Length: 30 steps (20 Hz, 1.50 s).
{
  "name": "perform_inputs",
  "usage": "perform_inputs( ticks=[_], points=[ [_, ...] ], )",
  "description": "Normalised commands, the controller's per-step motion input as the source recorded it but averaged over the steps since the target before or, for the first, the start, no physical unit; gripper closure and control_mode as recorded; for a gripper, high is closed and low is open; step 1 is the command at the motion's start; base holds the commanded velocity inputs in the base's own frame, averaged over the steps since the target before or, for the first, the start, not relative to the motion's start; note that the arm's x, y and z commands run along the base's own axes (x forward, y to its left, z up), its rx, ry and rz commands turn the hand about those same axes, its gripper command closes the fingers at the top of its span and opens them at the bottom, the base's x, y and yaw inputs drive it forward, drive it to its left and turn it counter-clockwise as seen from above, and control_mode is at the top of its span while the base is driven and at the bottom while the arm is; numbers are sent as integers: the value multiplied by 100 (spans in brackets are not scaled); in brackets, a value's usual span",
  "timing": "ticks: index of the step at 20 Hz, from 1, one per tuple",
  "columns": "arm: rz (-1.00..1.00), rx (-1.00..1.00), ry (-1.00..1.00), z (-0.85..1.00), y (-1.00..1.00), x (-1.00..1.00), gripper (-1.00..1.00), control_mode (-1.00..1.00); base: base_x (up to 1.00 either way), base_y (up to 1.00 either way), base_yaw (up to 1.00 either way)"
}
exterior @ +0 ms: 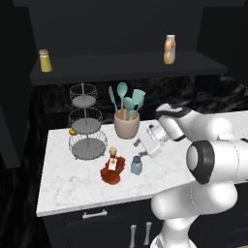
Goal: Put the shaker and condiment bottle from the counter next to their counterparts in the cabinet.
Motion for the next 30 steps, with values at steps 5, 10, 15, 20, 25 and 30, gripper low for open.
perform_inputs(
  ticks=[5,10,15,20,25,30],
  points=[
    [1,5,9,-15,7,-19,-100,-100,0,0,0],
    [1,2,11,-35,2,-1,-100,-100,0,0,0],
    [0,0,5,-28,-1,3,-100,-100,0,0,0],
    [0,0,0,-6,0,0,-100,-100,0,0,0],
    [0,0,0,-6,3,0,100,-100,0,0,0],
    [0,0,0,0,5,-2,100,-100,0,0,0]
  ],
)
